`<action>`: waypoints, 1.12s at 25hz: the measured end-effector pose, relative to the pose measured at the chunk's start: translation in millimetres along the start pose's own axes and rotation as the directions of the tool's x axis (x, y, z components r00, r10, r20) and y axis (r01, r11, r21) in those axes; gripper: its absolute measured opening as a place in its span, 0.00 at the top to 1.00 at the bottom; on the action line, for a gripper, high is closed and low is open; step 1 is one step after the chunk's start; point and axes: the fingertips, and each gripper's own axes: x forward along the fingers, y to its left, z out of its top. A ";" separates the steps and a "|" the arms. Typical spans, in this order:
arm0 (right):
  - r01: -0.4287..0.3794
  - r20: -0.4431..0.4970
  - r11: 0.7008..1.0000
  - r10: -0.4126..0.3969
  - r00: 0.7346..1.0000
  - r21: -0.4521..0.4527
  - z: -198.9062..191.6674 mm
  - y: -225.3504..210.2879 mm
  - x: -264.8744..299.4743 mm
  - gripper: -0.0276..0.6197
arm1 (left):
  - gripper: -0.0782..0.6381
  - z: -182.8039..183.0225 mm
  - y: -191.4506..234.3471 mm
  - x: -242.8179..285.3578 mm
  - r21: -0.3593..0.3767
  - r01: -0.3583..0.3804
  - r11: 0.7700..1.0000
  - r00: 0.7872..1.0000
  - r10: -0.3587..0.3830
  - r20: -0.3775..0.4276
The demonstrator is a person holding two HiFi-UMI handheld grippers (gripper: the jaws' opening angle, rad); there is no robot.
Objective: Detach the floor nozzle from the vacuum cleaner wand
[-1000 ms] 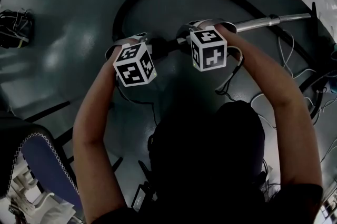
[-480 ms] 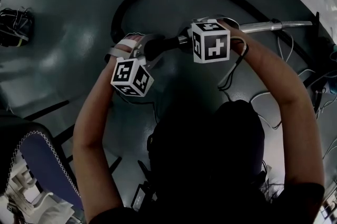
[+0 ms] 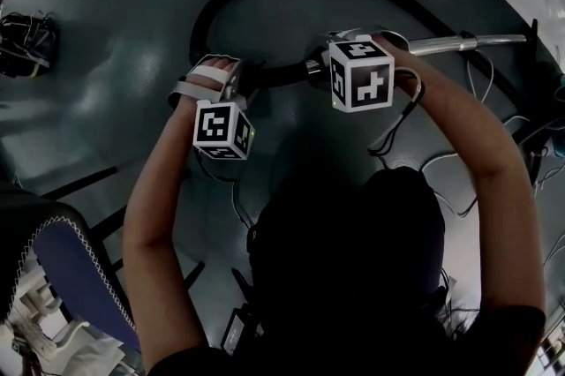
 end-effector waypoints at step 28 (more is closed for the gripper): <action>-0.038 -0.066 0.999 0.037 0.997 -0.021 -62.7 21.6 -2.0 0.74 | 0.84 10.2 -27.0 22.3 -0.060 0.093 0.994 0.981 -0.102 -0.166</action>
